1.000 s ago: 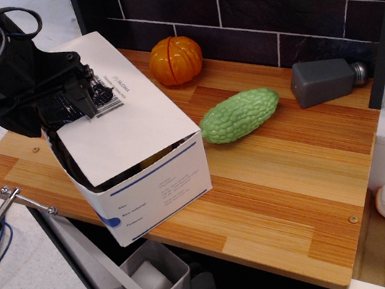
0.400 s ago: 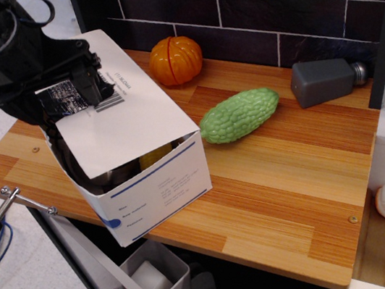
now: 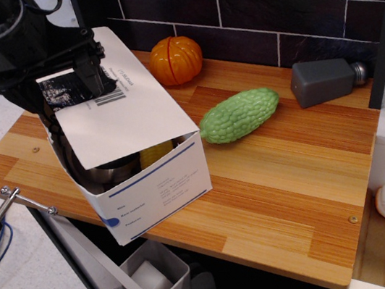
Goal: Open white1fbox flap
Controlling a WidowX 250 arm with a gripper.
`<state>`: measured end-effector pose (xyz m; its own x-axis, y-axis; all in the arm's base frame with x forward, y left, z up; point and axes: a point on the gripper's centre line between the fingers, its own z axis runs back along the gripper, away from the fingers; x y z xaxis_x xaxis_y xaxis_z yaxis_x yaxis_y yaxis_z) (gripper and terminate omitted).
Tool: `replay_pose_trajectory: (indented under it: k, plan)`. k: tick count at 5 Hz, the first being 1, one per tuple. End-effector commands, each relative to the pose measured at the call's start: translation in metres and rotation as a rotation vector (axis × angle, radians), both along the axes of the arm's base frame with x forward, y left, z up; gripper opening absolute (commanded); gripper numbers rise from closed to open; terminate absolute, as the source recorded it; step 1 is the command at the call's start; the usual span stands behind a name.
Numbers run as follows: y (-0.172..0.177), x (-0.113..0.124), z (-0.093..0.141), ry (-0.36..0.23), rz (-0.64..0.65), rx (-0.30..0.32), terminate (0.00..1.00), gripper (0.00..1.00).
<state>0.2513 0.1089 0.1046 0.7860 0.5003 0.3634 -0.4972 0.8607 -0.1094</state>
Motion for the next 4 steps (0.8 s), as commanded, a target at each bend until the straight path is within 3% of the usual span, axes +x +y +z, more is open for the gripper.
replay_pose_trajectory:
  k: [1, 3, 4]
  plan:
    - [-0.004, 0.020, 0.038, 0.043, -0.040, 0.074, 0.00, 1.00]
    - [-0.018, 0.035, 0.054, 0.096, -0.060, 0.099, 0.00, 1.00]
    - [-0.025, 0.045, 0.059, 0.116, -0.075, 0.118, 1.00, 1.00]
